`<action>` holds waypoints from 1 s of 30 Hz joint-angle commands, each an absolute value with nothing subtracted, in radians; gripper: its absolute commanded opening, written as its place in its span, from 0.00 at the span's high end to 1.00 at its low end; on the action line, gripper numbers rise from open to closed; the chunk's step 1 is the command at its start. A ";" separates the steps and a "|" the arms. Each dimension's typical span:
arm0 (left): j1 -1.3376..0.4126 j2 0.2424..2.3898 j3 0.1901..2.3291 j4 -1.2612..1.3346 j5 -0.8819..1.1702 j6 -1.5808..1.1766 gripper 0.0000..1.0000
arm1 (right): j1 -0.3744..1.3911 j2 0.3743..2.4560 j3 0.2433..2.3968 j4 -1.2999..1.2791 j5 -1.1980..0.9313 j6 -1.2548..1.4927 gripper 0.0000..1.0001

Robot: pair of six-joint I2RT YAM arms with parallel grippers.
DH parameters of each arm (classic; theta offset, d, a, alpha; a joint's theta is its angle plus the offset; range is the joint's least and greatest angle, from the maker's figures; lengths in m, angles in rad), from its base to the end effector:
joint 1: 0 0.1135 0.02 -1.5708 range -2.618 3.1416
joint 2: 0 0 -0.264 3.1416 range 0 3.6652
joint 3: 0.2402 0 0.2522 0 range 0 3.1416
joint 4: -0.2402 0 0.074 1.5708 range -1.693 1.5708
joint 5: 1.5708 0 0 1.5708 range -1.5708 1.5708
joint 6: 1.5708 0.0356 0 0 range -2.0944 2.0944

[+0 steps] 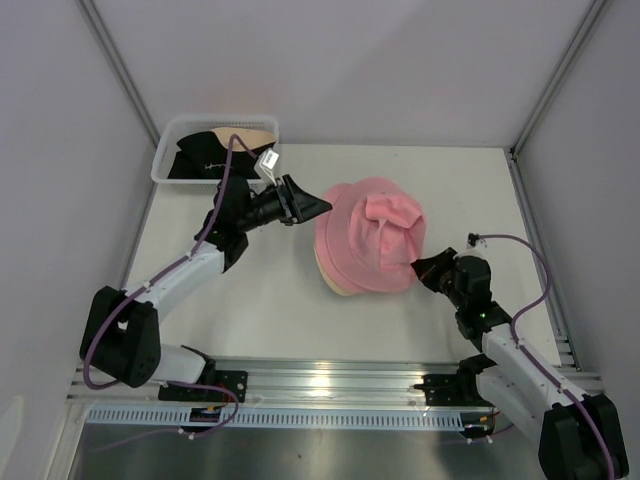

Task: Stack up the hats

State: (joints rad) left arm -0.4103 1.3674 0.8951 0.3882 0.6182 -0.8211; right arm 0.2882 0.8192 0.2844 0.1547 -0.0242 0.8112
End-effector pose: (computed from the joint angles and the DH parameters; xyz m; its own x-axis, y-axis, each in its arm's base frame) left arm 0.2804 -0.1445 0.3054 -0.6780 -0.3555 -0.6434 0.5260 0.3768 -0.7625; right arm 0.1751 0.0528 0.1925 -0.4666 0.6178 -0.6330 0.0474 0.7321 0.6795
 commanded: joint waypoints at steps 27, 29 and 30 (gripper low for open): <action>-0.416 1.680 0.919 0.640 0.759 -0.925 0.41 | 0.288 0.969 0.462 0.207 -0.077 0.749 1.00; -0.413 1.693 0.916 0.687 0.776 -0.948 0.40 | 0.287 0.979 0.465 0.209 -0.074 0.744 1.00; -0.413 1.700 0.914 0.702 0.788 -0.957 0.40 | 0.288 0.979 0.465 0.210 -0.069 0.741 1.00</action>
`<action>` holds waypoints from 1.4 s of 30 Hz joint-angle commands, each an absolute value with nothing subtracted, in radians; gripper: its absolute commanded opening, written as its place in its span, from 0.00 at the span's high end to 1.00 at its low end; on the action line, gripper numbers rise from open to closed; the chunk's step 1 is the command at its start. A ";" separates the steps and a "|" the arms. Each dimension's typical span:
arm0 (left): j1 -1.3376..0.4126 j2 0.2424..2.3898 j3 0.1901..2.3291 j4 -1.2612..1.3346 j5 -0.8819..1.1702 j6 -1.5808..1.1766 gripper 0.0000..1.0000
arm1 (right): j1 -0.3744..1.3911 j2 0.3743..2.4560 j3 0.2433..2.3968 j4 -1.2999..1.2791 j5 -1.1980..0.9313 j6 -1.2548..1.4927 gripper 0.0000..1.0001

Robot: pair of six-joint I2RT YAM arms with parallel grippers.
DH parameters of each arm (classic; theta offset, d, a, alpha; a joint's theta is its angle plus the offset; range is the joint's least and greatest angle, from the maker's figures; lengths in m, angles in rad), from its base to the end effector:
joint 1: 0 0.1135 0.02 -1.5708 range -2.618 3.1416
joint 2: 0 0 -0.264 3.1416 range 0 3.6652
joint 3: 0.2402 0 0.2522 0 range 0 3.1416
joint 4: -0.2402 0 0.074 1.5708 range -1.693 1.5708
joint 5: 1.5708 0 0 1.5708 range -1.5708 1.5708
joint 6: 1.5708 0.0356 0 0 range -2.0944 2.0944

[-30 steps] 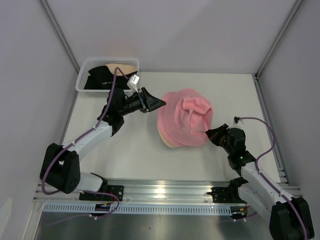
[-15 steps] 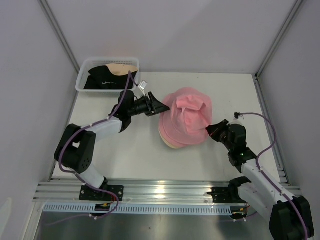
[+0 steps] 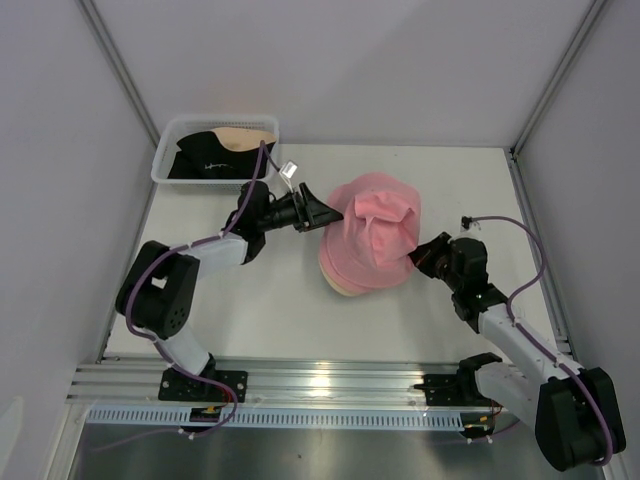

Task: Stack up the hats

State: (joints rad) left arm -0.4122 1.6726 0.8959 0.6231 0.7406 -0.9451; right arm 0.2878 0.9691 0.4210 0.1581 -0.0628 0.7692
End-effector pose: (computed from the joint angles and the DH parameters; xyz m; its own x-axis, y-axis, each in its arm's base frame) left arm 0.3227 -0.1673 0.2319 -0.8170 -0.2957 -0.4951 0.4174 0.2893 -0.8615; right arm 0.2028 0.0624 0.2131 -0.4977 0.5767 -0.6479 0.0101 0.7508 0.6605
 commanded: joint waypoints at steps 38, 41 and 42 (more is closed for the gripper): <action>-0.463 1.661 0.953 0.091 0.127 -0.566 0.99 | 0.301 1.586 0.543 0.492 -0.199 0.726 1.00; -0.465 1.640 0.933 0.087 0.136 -0.546 1.00 | 0.299 1.559 0.531 0.473 -0.190 0.712 1.00; -0.463 1.619 0.928 0.089 0.141 -0.539 0.99 | 0.301 1.534 0.522 0.444 -0.170 0.706 1.00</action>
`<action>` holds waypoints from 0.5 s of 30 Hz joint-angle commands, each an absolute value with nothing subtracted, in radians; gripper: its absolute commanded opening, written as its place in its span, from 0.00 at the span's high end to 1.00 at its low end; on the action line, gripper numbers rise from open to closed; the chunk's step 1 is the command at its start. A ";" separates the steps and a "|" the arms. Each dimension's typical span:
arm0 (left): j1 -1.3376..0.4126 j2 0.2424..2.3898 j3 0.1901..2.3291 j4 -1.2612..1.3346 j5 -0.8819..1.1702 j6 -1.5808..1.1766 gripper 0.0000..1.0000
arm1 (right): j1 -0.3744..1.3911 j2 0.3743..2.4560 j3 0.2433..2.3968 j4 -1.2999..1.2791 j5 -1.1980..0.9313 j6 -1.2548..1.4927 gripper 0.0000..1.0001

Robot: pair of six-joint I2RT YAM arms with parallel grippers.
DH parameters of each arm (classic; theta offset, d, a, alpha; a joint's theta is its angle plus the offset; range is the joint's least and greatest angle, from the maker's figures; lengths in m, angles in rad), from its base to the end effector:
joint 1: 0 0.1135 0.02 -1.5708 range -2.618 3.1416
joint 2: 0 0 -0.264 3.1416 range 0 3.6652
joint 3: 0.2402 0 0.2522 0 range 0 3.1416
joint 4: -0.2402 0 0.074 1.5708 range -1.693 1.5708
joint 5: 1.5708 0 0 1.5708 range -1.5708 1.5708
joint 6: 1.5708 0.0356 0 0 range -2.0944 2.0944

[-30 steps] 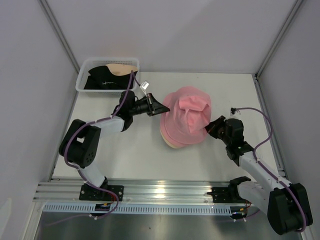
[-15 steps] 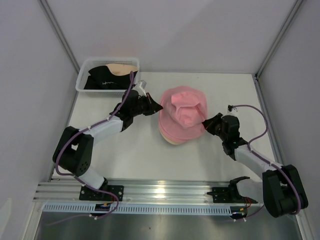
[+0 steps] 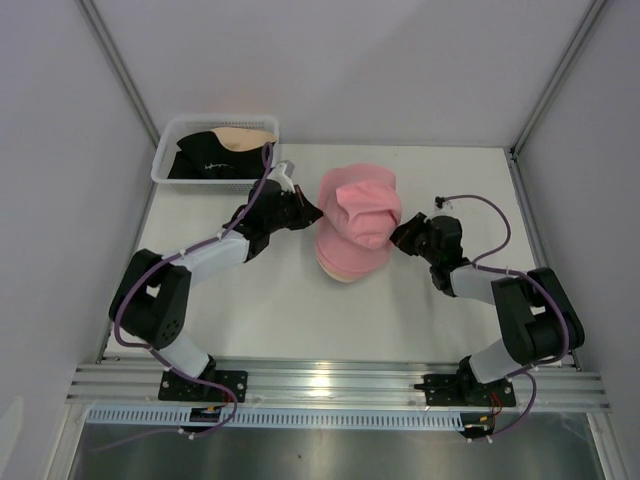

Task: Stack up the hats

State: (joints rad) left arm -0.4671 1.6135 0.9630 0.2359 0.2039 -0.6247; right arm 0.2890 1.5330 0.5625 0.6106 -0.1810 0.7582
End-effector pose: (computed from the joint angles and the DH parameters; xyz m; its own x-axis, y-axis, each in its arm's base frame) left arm 0.3201 -0.1695 0.2328 -0.6464 -0.3154 -0.6947 0.2816 0.7476 -0.6015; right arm 0.2857 0.0916 0.1707 -0.5489 0.5425 -0.6360 -0.0887 0.7187 0.6896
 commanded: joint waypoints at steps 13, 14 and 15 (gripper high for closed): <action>-0.471 1.473 0.867 0.011 0.120 -0.491 0.99 | 0.172 1.009 0.741 0.035 -0.049 0.543 0.36; -0.475 1.471 0.856 0.012 0.118 -0.495 0.99 | 0.151 1.006 0.753 0.061 -0.049 0.531 0.35; -0.476 1.476 0.853 0.011 0.117 -0.495 0.99 | 0.146 1.006 0.750 0.086 -0.048 0.528 0.34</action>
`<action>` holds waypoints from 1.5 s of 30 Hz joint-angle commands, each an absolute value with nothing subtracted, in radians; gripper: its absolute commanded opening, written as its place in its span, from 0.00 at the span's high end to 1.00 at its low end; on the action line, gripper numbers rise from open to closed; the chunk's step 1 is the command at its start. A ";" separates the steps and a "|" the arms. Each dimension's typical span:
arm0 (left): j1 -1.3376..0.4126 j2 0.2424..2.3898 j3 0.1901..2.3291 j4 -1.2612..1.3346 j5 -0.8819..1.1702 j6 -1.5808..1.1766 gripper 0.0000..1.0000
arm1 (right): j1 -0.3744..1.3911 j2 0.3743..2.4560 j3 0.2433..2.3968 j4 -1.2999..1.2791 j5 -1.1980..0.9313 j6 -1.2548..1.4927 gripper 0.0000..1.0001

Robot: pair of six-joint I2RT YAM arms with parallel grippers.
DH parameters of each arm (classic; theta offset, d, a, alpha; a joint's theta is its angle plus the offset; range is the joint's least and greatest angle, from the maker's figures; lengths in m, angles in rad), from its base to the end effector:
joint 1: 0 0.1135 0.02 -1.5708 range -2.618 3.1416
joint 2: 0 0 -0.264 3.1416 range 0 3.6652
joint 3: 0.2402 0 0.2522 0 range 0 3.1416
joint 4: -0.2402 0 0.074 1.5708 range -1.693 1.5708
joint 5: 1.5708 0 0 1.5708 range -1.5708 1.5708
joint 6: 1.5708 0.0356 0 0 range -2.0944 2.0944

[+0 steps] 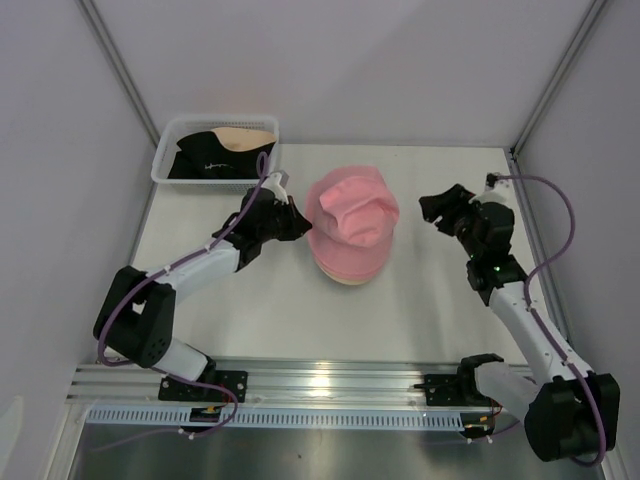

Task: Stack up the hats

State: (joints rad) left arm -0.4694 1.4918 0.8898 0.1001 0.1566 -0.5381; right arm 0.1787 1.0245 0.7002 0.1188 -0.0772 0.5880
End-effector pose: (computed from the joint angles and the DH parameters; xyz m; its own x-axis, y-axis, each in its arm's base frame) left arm 0.2925 -0.1546 0.2349 -0.6599 -0.2329 -0.7143 0.2685 0.8149 -0.5137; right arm 0.2370 0.0456 0.2955 -0.3066 0.5066 -0.8058 -0.0979 0.8253 0.5561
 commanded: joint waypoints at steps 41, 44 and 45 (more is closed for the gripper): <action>-0.269 1.348 1.167 -0.023 0.346 -0.357 0.34 | 0.101 1.406 1.105 0.092 -0.278 0.569 0.18; -0.247 1.465 1.229 0.029 0.467 -0.434 0.34 | 0.086 1.280 0.895 0.181 -0.271 0.679 0.19; -0.244 1.492 1.239 0.049 0.489 -0.458 0.36 | 0.087 1.261 0.849 0.214 -0.288 0.710 0.19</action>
State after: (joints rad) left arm -0.2687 1.4124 1.2049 0.0284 0.3386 -0.4309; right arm 0.0738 1.3285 0.9516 0.1566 -0.2871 0.6083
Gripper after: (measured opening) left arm 0.651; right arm 0.816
